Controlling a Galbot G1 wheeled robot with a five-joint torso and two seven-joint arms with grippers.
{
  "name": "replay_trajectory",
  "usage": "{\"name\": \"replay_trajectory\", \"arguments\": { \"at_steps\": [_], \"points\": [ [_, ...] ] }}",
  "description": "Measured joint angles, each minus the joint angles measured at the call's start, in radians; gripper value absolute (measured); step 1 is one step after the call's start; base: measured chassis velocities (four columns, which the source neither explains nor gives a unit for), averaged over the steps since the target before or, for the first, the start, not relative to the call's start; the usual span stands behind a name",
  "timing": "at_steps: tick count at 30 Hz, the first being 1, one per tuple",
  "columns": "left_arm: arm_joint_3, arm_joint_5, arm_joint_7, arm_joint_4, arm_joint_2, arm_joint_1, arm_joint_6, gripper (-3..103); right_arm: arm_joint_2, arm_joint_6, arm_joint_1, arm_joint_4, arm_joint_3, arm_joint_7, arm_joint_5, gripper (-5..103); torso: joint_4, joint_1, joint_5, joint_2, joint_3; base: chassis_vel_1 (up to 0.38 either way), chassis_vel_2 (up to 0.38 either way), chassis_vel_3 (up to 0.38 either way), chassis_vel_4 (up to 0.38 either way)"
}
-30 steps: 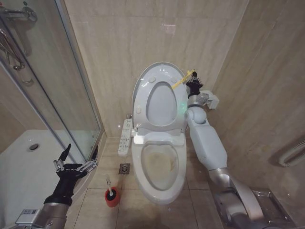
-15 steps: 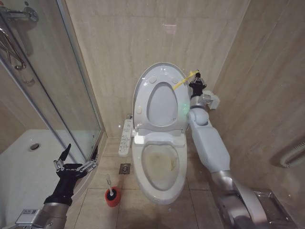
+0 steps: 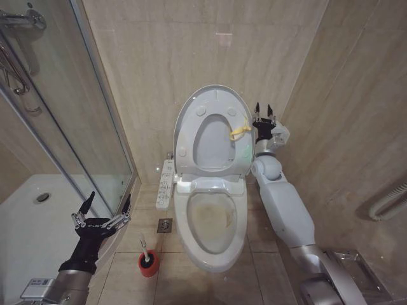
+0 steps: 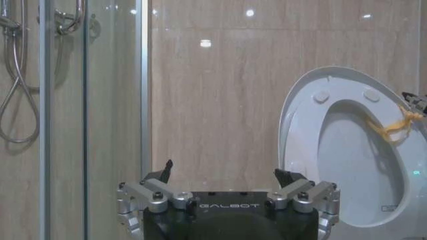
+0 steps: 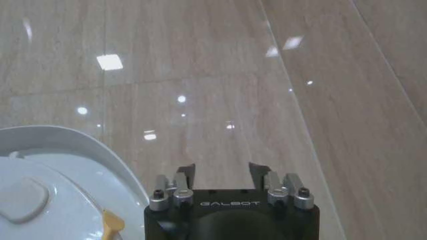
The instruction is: Open the toilet lid, clean the toilet bowl with a toilet brush, close the toilet lid, and flush.
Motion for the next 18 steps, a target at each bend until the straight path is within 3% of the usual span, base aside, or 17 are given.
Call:
{"name": "replay_trajectory", "arguments": {
  "at_steps": [5, 6, 13, 14, 18],
  "points": [
    [0.000, 0.000, 0.000, 0.000, 0.000, 0.000, 0.000, 100, -0.008, 0.000, -0.004, 0.004, 0.008, 0.002, 0.001, 56, 0.0002, 0.000, -0.0001, 0.000, 0.000, 0.000, 0.000, 0.000, 0.000],
    [0.000, 0.000, 0.000, 0.000, 0.000, 0.000, 0.000, 100, -0.012, -0.001, -0.006, 0.008, 0.012, 0.003, 0.003, 83, 0.0002, 0.000, -0.0001, 0.000, 0.000, 0.000, 0.000, 0.000, 0.000],
    [0.000, 0.000, 0.000, 0.000, 0.000, 0.000, 0.000, 100, -0.030, -0.004, -0.039, 0.041, 0.019, 0.005, 0.020, 83, 0.0003, 0.000, -0.0001, 0.000, 0.000, 0.000, 0.000, 0.000, 0.000],
    [0.000, 0.000, 0.000, 0.000, 0.000, 0.000, 0.000, 100, -0.035, -0.006, -0.052, 0.055, 0.020, 0.005, 0.027, 100, 0.0003, 0.000, -0.0001, 0.000, 0.000, 0.000, 0.000, 0.000, 0.000],
    [0.000, 0.000, 0.000, 0.000, 0.000, 0.000, 0.000, 100, -0.048, -0.015, -0.081, 0.095, 0.020, 0.009, 0.046, 100, 0.0002, 0.000, 0.0000, 0.000, 0.000, 0.000, 0.000, 0.000, 0.000]
  ]
}}
